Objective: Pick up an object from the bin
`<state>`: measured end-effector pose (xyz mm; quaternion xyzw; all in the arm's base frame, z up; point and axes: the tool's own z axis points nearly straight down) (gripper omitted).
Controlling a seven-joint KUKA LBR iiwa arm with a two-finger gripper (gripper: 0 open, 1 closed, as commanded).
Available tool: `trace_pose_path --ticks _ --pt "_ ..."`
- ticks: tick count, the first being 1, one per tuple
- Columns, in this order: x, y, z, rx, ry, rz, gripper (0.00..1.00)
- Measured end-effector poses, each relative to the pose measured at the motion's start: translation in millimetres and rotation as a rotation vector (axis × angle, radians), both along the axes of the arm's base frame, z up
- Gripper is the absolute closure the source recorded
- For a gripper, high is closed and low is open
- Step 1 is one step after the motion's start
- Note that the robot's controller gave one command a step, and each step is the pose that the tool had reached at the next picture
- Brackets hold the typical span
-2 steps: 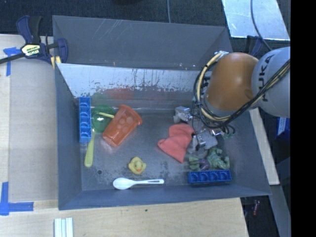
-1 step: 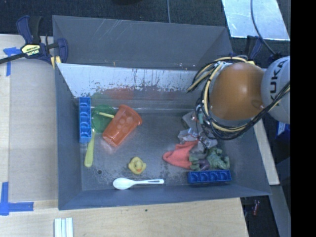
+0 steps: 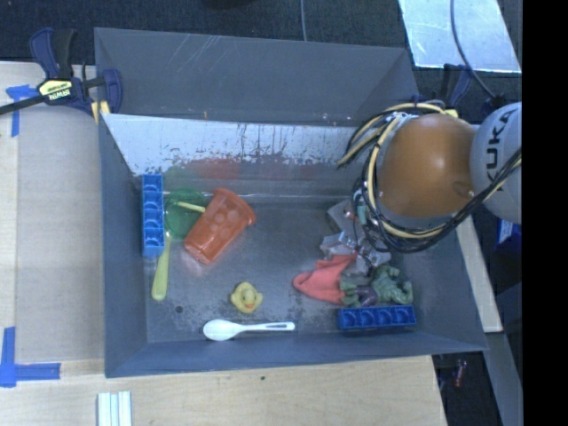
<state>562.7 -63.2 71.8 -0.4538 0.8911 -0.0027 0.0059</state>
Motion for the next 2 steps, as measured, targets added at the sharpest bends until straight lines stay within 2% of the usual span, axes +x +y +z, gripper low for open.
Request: trace_pose_path --ticks 1,2 --pt "5.6 -4.0 58.6 0.002 0.004 -0.032 1.0" --pt "20.9 3.0 134.2 0.003 0.005 0.015 1.0"
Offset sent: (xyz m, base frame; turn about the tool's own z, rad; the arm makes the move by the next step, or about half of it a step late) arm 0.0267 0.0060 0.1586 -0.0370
